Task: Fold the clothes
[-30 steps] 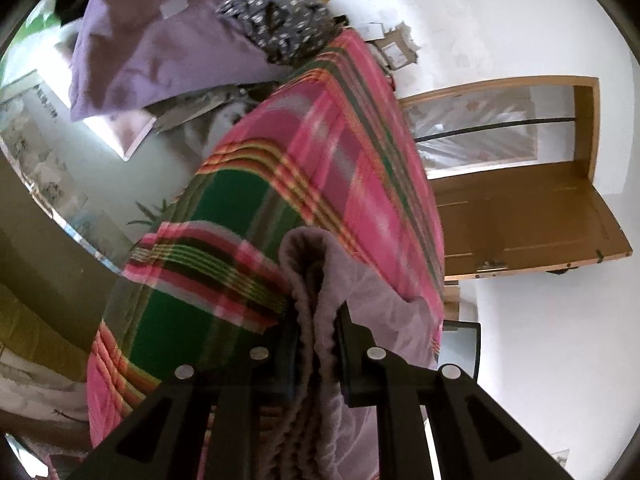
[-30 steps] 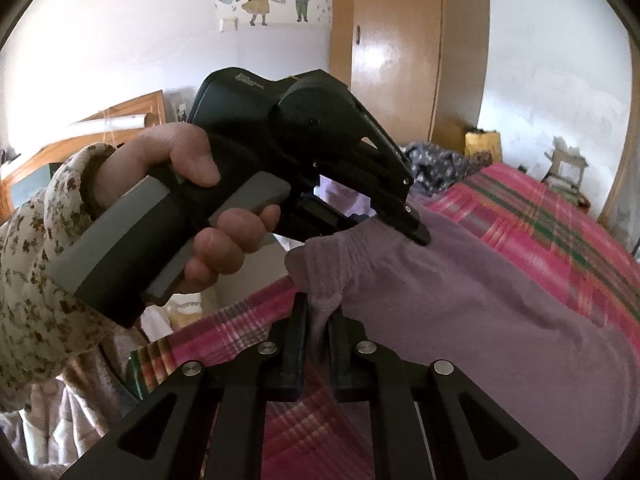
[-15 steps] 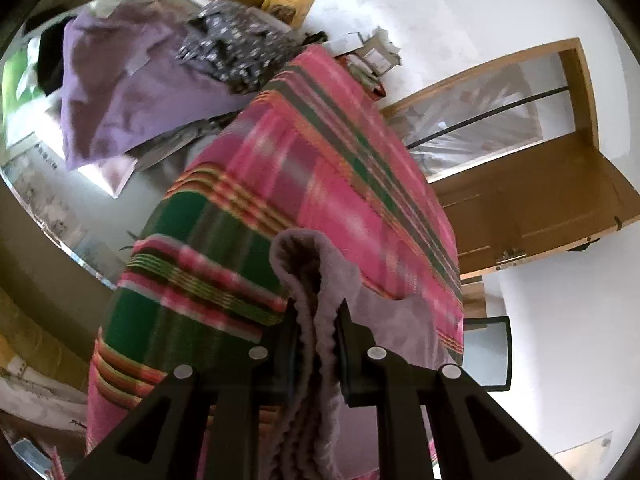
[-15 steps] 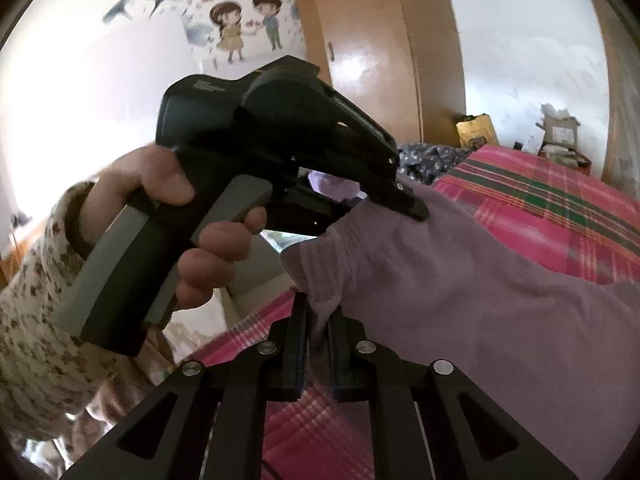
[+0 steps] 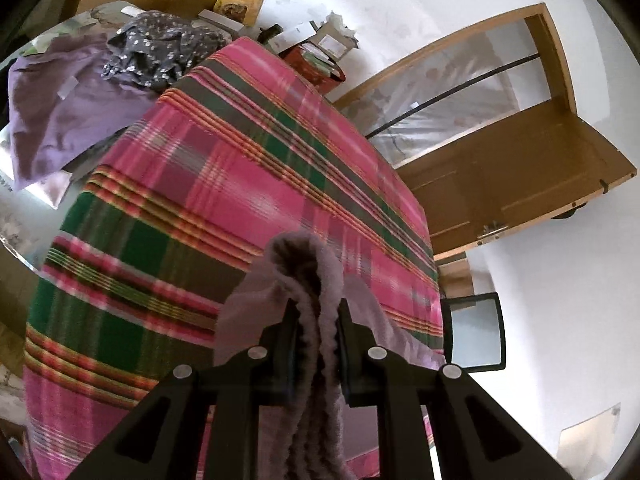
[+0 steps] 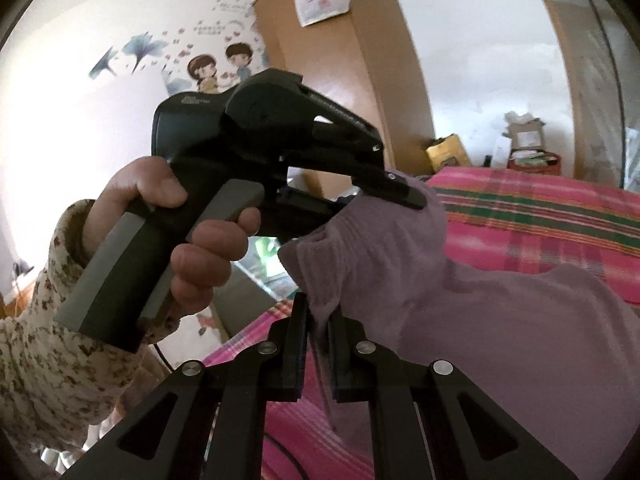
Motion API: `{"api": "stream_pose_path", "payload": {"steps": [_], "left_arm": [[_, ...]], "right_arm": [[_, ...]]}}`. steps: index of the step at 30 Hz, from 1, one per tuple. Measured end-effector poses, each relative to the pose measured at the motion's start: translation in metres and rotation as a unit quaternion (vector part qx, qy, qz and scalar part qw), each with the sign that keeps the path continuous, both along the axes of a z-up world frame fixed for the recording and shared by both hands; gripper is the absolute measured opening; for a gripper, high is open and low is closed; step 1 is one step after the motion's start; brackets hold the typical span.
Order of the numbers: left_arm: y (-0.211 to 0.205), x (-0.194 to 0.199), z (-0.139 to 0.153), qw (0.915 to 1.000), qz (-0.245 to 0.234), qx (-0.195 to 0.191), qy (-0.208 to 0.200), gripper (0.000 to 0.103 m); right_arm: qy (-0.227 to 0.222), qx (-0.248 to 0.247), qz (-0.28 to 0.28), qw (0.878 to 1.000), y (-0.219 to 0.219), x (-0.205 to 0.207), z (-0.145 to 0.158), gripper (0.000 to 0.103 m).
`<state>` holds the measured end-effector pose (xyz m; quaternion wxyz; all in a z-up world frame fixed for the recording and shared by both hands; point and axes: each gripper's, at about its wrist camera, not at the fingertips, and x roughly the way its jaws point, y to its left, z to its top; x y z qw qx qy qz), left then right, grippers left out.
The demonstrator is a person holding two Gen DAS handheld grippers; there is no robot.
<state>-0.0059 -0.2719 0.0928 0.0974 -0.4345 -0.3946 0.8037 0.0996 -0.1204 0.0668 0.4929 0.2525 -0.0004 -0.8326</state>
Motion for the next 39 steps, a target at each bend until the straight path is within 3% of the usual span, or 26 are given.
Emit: {"api": "stream_pose_path", "payload": {"steps": [39], "left_arm": [[0.124,-0.041,0.02,0.9964,-0.083,-0.015,-0.002,0.017]], "right_arm": [[-0.008,-0.049,-0.106,0.993,0.122,-0.006,0.008,0.008]]}}
